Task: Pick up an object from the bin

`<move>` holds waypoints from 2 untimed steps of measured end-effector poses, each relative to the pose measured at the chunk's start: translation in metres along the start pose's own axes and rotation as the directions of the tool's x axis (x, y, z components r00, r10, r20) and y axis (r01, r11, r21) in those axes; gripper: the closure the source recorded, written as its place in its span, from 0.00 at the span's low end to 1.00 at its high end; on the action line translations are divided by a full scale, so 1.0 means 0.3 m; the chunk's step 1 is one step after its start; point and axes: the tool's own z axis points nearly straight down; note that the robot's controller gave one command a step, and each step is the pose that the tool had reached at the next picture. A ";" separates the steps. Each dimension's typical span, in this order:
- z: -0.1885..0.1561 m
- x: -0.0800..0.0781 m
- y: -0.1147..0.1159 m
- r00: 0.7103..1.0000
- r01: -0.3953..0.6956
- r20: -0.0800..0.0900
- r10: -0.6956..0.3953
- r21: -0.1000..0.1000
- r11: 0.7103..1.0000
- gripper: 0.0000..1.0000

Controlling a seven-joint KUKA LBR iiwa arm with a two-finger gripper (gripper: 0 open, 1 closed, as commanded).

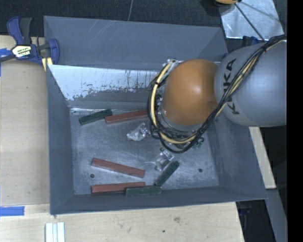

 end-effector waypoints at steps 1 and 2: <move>0.172 0.013 0.153 0.967 0.256 0.015 -0.256 0.007 0.967 1.00; 0.183 0.022 0.153 0.967 0.256 0.007 -0.256 0.003 0.967 0.00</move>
Offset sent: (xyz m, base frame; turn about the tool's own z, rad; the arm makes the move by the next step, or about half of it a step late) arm 0.0000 0.0000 0.0000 0.0000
